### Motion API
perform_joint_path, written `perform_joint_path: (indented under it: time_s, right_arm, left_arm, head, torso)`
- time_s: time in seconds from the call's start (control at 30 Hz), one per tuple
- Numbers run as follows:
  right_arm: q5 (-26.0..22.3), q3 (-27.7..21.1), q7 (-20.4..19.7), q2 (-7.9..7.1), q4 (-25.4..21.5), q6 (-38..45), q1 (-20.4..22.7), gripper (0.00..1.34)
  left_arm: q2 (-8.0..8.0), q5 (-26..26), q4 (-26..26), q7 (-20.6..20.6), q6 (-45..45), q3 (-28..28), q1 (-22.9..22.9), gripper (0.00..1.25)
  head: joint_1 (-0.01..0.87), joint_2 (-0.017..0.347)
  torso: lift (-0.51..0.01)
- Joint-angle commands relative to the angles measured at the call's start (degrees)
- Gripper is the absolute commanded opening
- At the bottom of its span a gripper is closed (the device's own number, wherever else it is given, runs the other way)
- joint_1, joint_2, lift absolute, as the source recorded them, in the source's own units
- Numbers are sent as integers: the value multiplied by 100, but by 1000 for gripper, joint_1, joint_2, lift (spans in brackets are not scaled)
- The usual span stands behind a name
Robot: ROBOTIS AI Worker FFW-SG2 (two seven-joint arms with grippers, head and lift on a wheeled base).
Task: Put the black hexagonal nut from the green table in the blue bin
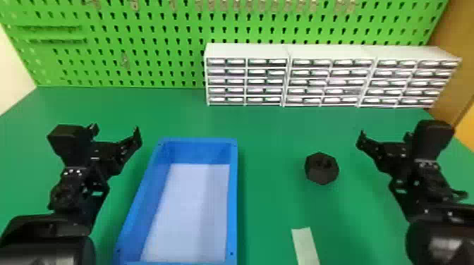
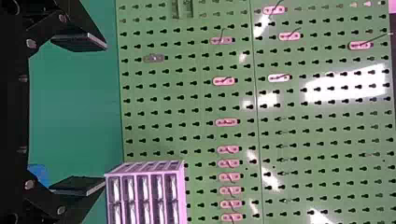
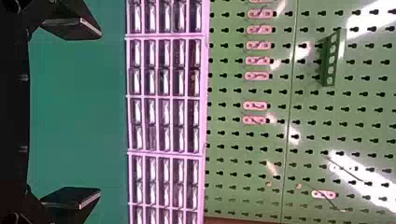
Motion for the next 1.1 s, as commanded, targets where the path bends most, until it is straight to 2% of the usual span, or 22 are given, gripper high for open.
perform_joint_path:
  time_s: [0.0, 0.13, 0.37, 0.53, 0.7, 0.93, 1.07]
  right_arm:
    - [55, -62, 205, -33, -80, 519, -224, 1221]
    - [72, 26, 258, -94, -159, 1029, -426, 1223]
    - [116, 352, 390, -331, -256, 2365, -936, 1223]
    - [353, 606, 618, -428, -256, 3279, -1331, 1223]
    - [459, 826, 768, -534, -150, 3789, -1639, 1223]
    - [652, 1107, 1295, -648, 263, 4483, -2149, 1223]
    - [775, 1213, 1734, -665, 773, 4624, -2465, 1223]
  left_arm:
    - [0, 7, 0, 0, 2, 0, 0, 1000]
    - [0, 7, 0, 0, 2, 0, 0, 1000]
    - [0, 7, 0, 0, 2, -9, 9, 1000]
    - [0, 15, 0, 0, 2, -9, 9, 1000]
    - [0, 7, 0, 0, 2, -18, 9, 1000]
    - [9, 7, 0, 0, 2, -18, 9, 1000]
    - [9, 7, 0, 0, 2, -18, 0, 1000]
  head:
    - [686, 52]
    - [686, 52]
    - [686, 52]
    - [686, 52]
    - [686, 52]
    - [686, 52]
    - [686, 52]
  torso:
    - [-97]
    - [-97]
    - [-97]
    - [-97]
    - [-97]
    - [-97]
    - [-97]
